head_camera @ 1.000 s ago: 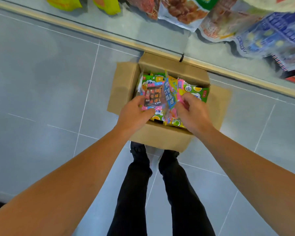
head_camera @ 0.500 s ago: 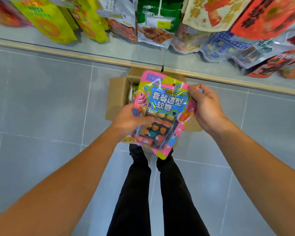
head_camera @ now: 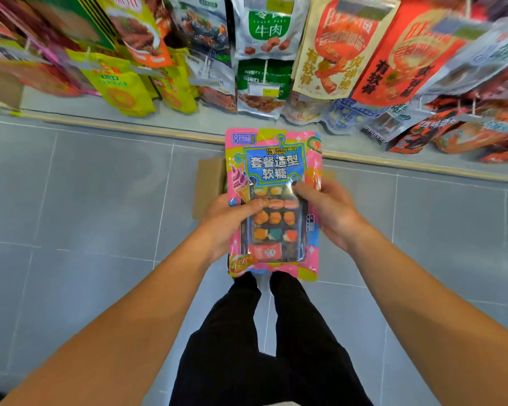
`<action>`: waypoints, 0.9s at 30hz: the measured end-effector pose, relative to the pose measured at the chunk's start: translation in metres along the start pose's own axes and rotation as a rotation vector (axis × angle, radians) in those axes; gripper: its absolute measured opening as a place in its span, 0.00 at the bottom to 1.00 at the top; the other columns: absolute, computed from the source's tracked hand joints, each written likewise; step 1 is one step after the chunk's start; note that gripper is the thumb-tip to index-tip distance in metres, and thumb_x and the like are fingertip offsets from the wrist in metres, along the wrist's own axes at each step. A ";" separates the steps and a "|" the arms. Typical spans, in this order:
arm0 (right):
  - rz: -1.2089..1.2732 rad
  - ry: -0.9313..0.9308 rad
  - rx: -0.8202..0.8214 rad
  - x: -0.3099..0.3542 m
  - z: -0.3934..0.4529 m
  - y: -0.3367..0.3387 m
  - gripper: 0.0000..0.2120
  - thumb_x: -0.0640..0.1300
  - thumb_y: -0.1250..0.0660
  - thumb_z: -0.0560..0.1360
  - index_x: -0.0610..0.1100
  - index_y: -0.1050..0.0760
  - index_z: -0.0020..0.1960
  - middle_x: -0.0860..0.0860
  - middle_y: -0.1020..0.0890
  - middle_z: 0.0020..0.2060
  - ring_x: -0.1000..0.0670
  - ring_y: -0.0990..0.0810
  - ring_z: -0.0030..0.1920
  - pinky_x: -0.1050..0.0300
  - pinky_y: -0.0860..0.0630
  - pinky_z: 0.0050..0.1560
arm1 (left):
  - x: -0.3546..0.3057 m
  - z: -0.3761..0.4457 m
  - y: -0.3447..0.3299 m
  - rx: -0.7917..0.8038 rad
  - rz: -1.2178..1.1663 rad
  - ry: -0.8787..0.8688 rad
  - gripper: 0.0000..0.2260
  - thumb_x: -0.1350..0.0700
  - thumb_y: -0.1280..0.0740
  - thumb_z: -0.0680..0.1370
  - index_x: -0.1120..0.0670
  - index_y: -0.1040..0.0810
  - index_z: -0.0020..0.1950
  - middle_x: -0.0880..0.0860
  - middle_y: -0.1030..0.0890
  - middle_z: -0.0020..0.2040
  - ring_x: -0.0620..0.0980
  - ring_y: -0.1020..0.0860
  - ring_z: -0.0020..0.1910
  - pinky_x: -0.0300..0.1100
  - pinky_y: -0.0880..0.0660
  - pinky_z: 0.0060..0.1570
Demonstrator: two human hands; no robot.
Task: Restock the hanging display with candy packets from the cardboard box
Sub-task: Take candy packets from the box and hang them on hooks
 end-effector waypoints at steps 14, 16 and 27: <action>0.144 0.217 -0.188 0.057 -0.121 0.059 0.08 0.37 0.29 0.75 0.39 0.19 0.54 0.37 0.15 0.50 0.37 0.16 0.51 0.38 0.19 0.53 | -0.101 -0.069 -0.105 0.094 0.117 -0.241 0.08 0.59 0.26 0.73 0.56 0.16 0.51 0.63 0.16 0.49 0.63 0.17 0.50 0.63 0.22 0.53; 0.218 0.255 -0.225 0.064 -0.133 0.083 0.10 0.37 0.30 0.75 0.37 0.19 0.55 0.38 0.15 0.50 0.39 0.16 0.50 0.40 0.18 0.51 | -0.104 -0.074 -0.131 0.134 0.147 -0.255 0.15 0.55 0.25 0.69 0.57 0.17 0.54 0.60 0.15 0.51 0.60 0.18 0.53 0.56 0.21 0.56; 0.331 0.504 -0.277 0.106 -0.220 0.264 0.09 0.39 0.31 0.77 0.41 0.20 0.57 0.42 0.14 0.49 0.41 0.14 0.49 0.44 0.17 0.49 | -0.078 -0.122 -0.331 0.280 0.405 -0.404 0.10 0.63 0.34 0.79 0.53 0.24 0.38 0.45 0.25 0.24 0.42 0.28 0.23 0.39 0.31 0.31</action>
Point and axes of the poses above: each hand's wrist, its own z-axis towards the middle knuckle, its own y-axis out of the back of the hand, x = y × z, the point moved 5 cm from there along z, towards the middle knuckle
